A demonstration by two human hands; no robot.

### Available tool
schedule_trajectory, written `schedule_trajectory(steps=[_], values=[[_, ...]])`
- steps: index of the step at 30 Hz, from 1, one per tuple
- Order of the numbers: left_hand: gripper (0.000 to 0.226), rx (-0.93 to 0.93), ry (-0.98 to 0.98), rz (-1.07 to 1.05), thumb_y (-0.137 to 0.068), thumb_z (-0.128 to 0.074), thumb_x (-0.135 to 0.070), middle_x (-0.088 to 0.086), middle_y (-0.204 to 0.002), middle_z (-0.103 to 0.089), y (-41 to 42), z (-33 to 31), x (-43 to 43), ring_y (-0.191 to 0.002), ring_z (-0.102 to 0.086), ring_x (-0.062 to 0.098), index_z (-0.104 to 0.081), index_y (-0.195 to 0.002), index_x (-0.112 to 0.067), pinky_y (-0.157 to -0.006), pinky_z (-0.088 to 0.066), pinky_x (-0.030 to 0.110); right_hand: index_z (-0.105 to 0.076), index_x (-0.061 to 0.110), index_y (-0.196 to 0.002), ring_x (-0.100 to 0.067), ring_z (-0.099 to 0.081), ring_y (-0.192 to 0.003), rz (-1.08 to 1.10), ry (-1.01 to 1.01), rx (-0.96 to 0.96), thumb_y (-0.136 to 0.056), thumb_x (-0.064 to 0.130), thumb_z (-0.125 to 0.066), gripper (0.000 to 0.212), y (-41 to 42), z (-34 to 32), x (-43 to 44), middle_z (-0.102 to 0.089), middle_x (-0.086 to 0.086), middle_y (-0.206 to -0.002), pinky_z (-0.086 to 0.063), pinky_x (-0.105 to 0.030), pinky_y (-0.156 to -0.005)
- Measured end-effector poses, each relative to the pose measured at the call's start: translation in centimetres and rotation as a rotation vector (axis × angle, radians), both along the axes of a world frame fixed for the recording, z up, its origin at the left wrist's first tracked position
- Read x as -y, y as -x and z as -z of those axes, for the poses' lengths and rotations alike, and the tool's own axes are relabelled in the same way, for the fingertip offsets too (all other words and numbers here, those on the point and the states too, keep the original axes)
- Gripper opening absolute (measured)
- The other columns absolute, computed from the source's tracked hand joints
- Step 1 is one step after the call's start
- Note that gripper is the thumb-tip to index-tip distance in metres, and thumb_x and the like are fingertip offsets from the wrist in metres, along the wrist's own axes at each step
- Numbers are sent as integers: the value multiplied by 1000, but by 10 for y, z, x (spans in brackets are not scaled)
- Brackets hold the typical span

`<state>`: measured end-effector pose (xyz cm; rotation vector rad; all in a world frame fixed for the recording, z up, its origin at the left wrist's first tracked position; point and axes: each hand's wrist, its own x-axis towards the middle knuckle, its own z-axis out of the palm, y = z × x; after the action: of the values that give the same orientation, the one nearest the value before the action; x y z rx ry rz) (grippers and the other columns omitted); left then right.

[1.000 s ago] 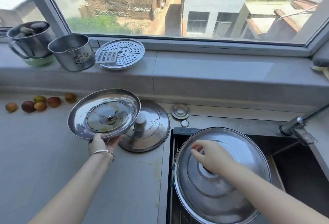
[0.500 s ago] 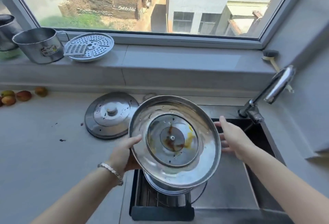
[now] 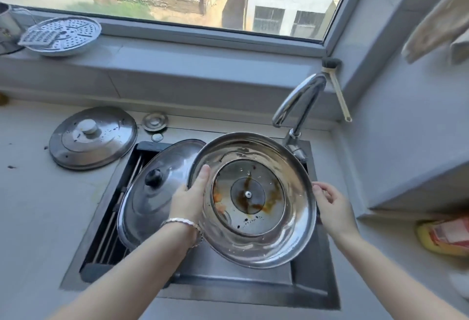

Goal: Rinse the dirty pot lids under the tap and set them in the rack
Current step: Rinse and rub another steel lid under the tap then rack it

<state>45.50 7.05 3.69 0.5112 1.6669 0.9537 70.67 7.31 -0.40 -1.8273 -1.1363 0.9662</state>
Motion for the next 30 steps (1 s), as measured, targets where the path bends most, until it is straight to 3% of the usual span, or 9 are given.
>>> schedule_trajectory(steps=[3, 6, 9, 13, 17, 19, 23, 27, 30], values=[[70, -235, 11, -20, -86, -37, -61, 15, -132, -52, -26, 7, -2, -119, -47, 31, -49, -130, -8, -98, -35, 37, -63, 23, -92, -17, -63, -84, -64, 116, 35, -93, 30, -49, 16, -26, 10, -19, -66, 4, -87, -53, -35, -69], [61, -327, -24, -1, -92, -28, -54, 16, -129, -53, -46, 12, -2, -116, -48, 30, -54, -122, -9, -87, -32, 31, -62, 6, -98, -20, -61, -86, -87, 231, 48, -93, 31, -48, 29, -36, 20, -44, -66, -11, -91, -52, -44, -85], [53, -383, -33, 1, -94, -25, -50, 16, -122, -57, -56, 17, -5, -105, -50, 28, -57, -110, -10, -80, -29, 28, -60, -5, -97, -20, -57, -63, -47, 335, -11, -92, 40, -48, 47, -36, 21, -74, -63, -11, -74, -51, -32, -63], [57, -411, -1, -26, -96, -24, -47, 15, -130, -52, -55, 17, -15, -117, -46, 28, -51, -126, -6, -85, -29, 30, -58, 6, -94, -19, -59, -63, -78, 529, -83, -85, 59, -47, 55, -21, 26, -111, -66, -13, -86, -47, -23, -51], [46, -396, -12, -35, -96, -26, -46, -2, -85, -50, -52, 12, -29, -89, -40, 18, -58, -90, -13, -78, -24, 25, -54, 14, -94, -24, -61, -84, -70, 575, -32, -82, 65, -42, 53, -7, 42, -138, -62, -9, -89, -52, -32, -80], [39, -396, -14, -15, -96, -27, -45, -13, -69, -37, -52, 9, -37, -74, -39, 14, -41, -65, -28, -73, -25, 24, -55, 14, -110, -27, -58, -95, -28, 560, 13, -85, 59, -42, 53, -3, 49, -148, -60, -10, -104, -46, -32, -87], [38, -395, -34, -26, -96, -28, -44, -15, -64, -32, -49, 8, -50, -58, -31, -1, -31, -60, -32, -53, -23, 20, -51, 9, -125, -27, -49, -89, -31, 555, 153, -90, 33, -38, 44, 0, 60, -158, -56, -13, -114, -37, -30, -76], [38, -378, -12, -25, -96, -26, -46, -17, -66, -33, -49, 11, -56, -60, -31, -2, -33, -62, -32, -76, -22, 20, -43, 7, -133, -34, -49, -113, -1, 560, 171, -91, 25, -34, 46, -1, 70, -160, -48, -18, -133, -35, -34, -84], [40, -387, 3, -16, -96, -26, -47, -14, -65, -35, -48, 15, -58, -63, -33, 7, -33, -60, -30, -77, -26, 25, -39, 10, -138, -33, -49, -112, 3, 580, 181, -91, 22, -33, 49, -2, 73, -160, -46, -16, -136, -31, -31, -79]])
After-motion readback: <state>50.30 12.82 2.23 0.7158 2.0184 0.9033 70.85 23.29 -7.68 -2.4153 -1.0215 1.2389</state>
